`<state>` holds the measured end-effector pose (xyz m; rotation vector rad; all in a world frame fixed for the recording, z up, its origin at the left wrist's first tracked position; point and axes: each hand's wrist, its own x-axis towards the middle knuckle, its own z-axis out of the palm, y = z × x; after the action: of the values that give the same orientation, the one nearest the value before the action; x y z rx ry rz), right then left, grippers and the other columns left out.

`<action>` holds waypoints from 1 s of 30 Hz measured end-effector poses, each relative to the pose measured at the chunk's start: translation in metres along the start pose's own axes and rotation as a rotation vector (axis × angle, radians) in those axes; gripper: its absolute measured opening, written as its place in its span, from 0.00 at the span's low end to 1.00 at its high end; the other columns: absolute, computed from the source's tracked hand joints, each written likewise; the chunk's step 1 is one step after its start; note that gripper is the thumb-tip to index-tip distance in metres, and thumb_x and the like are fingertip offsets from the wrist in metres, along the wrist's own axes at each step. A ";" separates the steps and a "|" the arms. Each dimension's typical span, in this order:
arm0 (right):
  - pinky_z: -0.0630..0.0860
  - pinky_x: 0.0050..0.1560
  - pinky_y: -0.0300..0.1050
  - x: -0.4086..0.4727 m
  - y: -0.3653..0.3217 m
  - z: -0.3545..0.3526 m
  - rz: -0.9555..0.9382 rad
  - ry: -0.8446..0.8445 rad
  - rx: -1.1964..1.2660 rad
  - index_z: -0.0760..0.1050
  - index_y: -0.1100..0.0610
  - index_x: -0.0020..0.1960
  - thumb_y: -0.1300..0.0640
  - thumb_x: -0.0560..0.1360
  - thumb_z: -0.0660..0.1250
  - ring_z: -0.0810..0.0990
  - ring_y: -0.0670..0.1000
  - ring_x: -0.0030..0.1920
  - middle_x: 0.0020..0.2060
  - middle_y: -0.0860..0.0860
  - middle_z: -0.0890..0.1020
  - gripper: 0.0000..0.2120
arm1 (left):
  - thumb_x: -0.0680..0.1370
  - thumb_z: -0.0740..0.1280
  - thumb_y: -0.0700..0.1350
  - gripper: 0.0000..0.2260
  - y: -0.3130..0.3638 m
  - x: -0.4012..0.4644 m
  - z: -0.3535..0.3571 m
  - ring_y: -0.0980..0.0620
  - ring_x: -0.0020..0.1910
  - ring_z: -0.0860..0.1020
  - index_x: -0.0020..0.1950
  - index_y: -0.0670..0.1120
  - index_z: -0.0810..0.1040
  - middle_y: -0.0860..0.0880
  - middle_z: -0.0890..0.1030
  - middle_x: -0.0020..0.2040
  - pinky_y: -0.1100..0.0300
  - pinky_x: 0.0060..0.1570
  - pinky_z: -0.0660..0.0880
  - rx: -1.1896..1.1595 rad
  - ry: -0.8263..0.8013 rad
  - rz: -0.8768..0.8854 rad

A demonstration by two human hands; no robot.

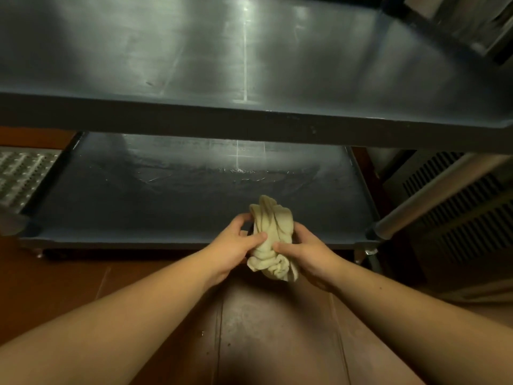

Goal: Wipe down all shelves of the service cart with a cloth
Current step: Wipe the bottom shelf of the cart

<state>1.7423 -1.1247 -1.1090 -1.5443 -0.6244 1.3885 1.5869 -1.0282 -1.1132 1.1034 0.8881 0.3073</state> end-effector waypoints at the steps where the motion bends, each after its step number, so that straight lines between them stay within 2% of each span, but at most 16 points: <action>1: 0.76 0.66 0.59 0.000 0.001 -0.001 0.013 0.000 0.053 0.70 0.61 0.71 0.67 0.76 0.69 0.82 0.58 0.61 0.61 0.60 0.82 0.24 | 0.78 0.67 0.45 0.20 -0.001 0.001 -0.001 0.49 0.51 0.83 0.67 0.55 0.67 0.46 0.83 0.53 0.53 0.46 0.79 0.018 0.018 0.002; 4: 0.78 0.61 0.56 -0.002 0.000 -0.002 0.045 0.009 0.197 0.74 0.63 0.67 0.69 0.79 0.62 0.82 0.61 0.60 0.60 0.63 0.82 0.17 | 0.79 0.65 0.47 0.19 -0.001 0.002 -0.005 0.49 0.52 0.83 0.70 0.49 0.68 0.47 0.82 0.56 0.47 0.49 0.81 0.003 0.076 -0.035; 7: 0.81 0.56 0.54 -0.005 -0.004 0.000 0.094 0.006 0.255 0.74 0.61 0.67 0.68 0.80 0.59 0.83 0.60 0.59 0.60 0.62 0.82 0.17 | 0.79 0.65 0.48 0.20 0.000 -0.002 -0.009 0.50 0.54 0.82 0.70 0.49 0.68 0.49 0.80 0.58 0.43 0.49 0.81 -0.028 0.048 -0.035; 10: 0.76 0.65 0.61 -0.004 -0.007 0.007 0.066 -0.020 0.238 0.73 0.60 0.68 0.63 0.80 0.65 0.81 0.61 0.62 0.61 0.61 0.82 0.16 | 0.77 0.67 0.53 0.21 0.003 -0.006 -0.011 0.51 0.52 0.83 0.69 0.53 0.67 0.50 0.82 0.56 0.48 0.45 0.81 -0.024 -0.016 -0.034; 12: 0.74 0.67 0.64 -0.001 -0.008 0.012 0.024 0.026 0.226 0.73 0.60 0.69 0.64 0.80 0.66 0.81 0.61 0.62 0.60 0.60 0.82 0.18 | 0.75 0.69 0.55 0.25 0.005 -0.006 -0.014 0.50 0.51 0.83 0.69 0.53 0.66 0.48 0.82 0.56 0.52 0.43 0.80 0.010 -0.019 -0.016; 14: 0.75 0.66 0.64 0.001 -0.013 0.016 0.034 0.057 0.229 0.74 0.58 0.69 0.65 0.80 0.63 0.82 0.60 0.61 0.60 0.59 0.83 0.18 | 0.72 0.72 0.55 0.30 0.008 -0.004 -0.020 0.51 0.53 0.82 0.70 0.50 0.66 0.49 0.81 0.57 0.53 0.51 0.80 0.049 0.007 0.019; 16: 0.74 0.65 0.66 0.001 -0.020 0.016 0.075 0.013 0.277 0.74 0.57 0.69 0.67 0.80 0.59 0.81 0.62 0.62 0.61 0.60 0.82 0.19 | 0.70 0.75 0.56 0.31 0.013 -0.003 -0.029 0.51 0.54 0.82 0.68 0.47 0.68 0.49 0.82 0.57 0.51 0.58 0.78 0.087 0.046 0.037; 18: 0.72 0.66 0.69 0.002 -0.027 0.014 0.097 -0.062 0.333 0.73 0.57 0.70 0.67 0.79 0.57 0.79 0.63 0.64 0.64 0.61 0.81 0.21 | 0.70 0.75 0.53 0.29 0.017 -0.003 -0.039 0.49 0.54 0.82 0.66 0.45 0.71 0.47 0.83 0.56 0.48 0.58 0.78 0.063 0.063 0.037; 21: 0.71 0.67 0.69 0.004 -0.038 0.011 0.112 -0.068 0.308 0.72 0.58 0.70 0.66 0.79 0.56 0.78 0.64 0.65 0.65 0.62 0.80 0.21 | 0.73 0.73 0.45 0.21 0.020 -0.004 -0.049 0.46 0.55 0.82 0.64 0.44 0.73 0.44 0.83 0.56 0.46 0.60 0.76 -0.049 0.035 0.027; 24: 0.77 0.63 0.63 0.007 -0.044 0.017 0.067 0.016 0.199 0.73 0.59 0.68 0.60 0.82 0.61 0.82 0.62 0.61 0.60 0.61 0.82 0.15 | 0.76 0.67 0.37 0.17 0.028 -0.009 -0.048 0.44 0.58 0.80 0.65 0.44 0.72 0.43 0.81 0.59 0.46 0.59 0.76 -0.258 0.001 0.038; 27: 0.80 0.57 0.55 0.012 -0.042 0.027 0.003 0.195 0.051 0.74 0.61 0.65 0.54 0.82 0.65 0.85 0.57 0.54 0.55 0.58 0.85 0.15 | 0.77 0.65 0.36 0.17 0.036 -0.016 -0.046 0.42 0.59 0.79 0.65 0.46 0.72 0.42 0.80 0.60 0.45 0.56 0.77 -0.447 -0.051 0.017; 30: 0.76 0.57 0.46 0.015 -0.036 0.041 -0.120 0.429 -0.296 0.72 0.58 0.66 0.51 0.80 0.68 0.81 0.51 0.53 0.57 0.53 0.81 0.18 | 0.77 0.66 0.37 0.17 0.037 -0.017 -0.039 0.42 0.57 0.80 0.65 0.44 0.71 0.41 0.80 0.59 0.46 0.55 0.78 -0.408 0.036 -0.001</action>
<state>1.7139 -1.0839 -1.0812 -1.9329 -0.6599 0.8608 1.5539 -0.9967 -1.0792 0.7211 0.8130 0.4849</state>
